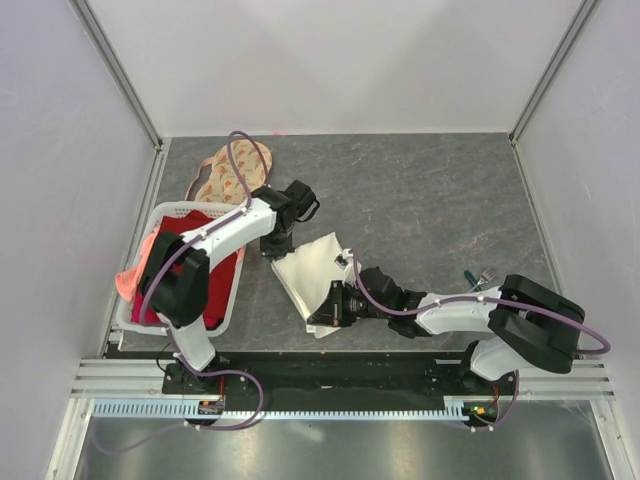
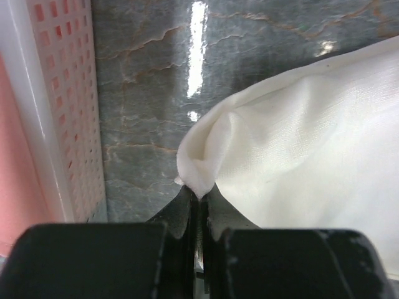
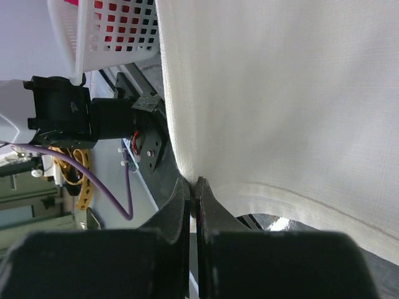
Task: Fold the napkin into a case and place the utensils inside
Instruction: Fold the lower triangle-folded napkin at the center of the board.
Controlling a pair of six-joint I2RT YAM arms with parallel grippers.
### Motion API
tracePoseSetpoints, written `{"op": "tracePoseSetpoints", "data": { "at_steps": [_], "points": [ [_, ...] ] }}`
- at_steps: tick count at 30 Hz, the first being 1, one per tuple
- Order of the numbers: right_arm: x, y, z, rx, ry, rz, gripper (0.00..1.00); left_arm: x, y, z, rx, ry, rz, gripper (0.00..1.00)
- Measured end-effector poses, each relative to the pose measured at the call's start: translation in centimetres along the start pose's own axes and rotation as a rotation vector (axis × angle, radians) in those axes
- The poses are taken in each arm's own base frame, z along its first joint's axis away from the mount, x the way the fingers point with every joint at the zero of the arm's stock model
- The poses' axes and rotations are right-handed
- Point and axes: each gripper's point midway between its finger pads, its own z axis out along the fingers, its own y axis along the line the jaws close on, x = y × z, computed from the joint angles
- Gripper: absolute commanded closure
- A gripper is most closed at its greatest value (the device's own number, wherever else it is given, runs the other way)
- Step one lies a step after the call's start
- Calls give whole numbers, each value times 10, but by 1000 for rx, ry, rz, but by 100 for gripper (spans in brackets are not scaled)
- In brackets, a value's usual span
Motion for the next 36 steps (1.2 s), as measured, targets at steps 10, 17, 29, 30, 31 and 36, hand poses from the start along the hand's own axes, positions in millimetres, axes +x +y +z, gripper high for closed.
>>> {"op": "tracePoseSetpoints", "data": {
  "at_steps": [10,17,29,30,31,36],
  "points": [
    [7,-41,-14,132,-13,-2,84,7,-34,17,-6,59,9,98],
    [13,-40,-21,163,52,-55,64,-4,-50,20,54,13,-14,98],
    [-16,-54,-35,193,111,11,33,-27,-51,25,57,-73,-49,98],
    [-28,-51,-35,188,90,9,33,-27,-51,25,57,-73,-50,98],
    [-41,-49,-35,185,64,6,34,-26,-51,26,56,-71,-48,98],
    [-90,-51,-23,196,-14,14,53,-22,-49,28,52,-64,-46,98]
  ]
}}
